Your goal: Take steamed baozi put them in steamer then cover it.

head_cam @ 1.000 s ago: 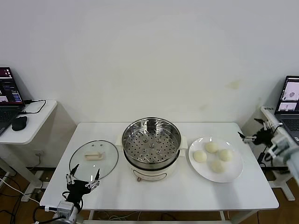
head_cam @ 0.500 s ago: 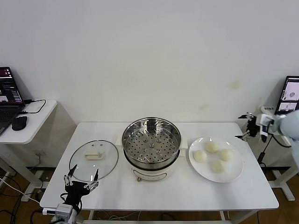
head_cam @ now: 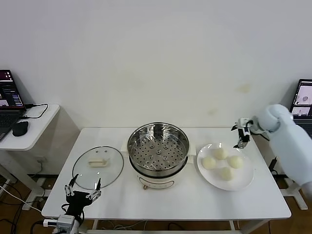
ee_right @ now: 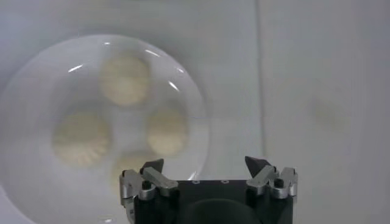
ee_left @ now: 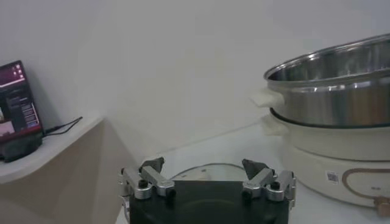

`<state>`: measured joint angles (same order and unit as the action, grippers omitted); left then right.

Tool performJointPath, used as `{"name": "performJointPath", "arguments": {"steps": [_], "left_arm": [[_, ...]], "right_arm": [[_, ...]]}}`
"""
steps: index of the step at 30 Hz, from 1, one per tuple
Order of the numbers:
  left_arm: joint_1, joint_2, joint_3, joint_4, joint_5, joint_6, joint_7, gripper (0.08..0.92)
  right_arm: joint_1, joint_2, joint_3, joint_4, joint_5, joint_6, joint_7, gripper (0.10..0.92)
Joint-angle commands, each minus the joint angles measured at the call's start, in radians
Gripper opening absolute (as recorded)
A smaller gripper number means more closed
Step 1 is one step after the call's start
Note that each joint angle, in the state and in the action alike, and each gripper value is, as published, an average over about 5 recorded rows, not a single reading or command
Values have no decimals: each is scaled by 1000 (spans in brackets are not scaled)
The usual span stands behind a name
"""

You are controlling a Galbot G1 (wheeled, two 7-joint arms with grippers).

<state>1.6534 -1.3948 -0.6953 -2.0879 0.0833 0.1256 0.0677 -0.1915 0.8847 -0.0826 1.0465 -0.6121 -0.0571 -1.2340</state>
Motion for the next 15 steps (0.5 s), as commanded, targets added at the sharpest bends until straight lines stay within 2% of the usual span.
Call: {"name": "performJointPath", "arguments": {"steps": [1, 15], "left_arm": [[1, -2, 1, 3, 1, 0, -1, 823], [16, -5, 2, 2, 6, -4, -3, 823]], "right_arm": [[82, 130, -98, -201, -97, 44, -36, 823], [43, 162, -51, -264, -143, 44, 3, 823]]}}
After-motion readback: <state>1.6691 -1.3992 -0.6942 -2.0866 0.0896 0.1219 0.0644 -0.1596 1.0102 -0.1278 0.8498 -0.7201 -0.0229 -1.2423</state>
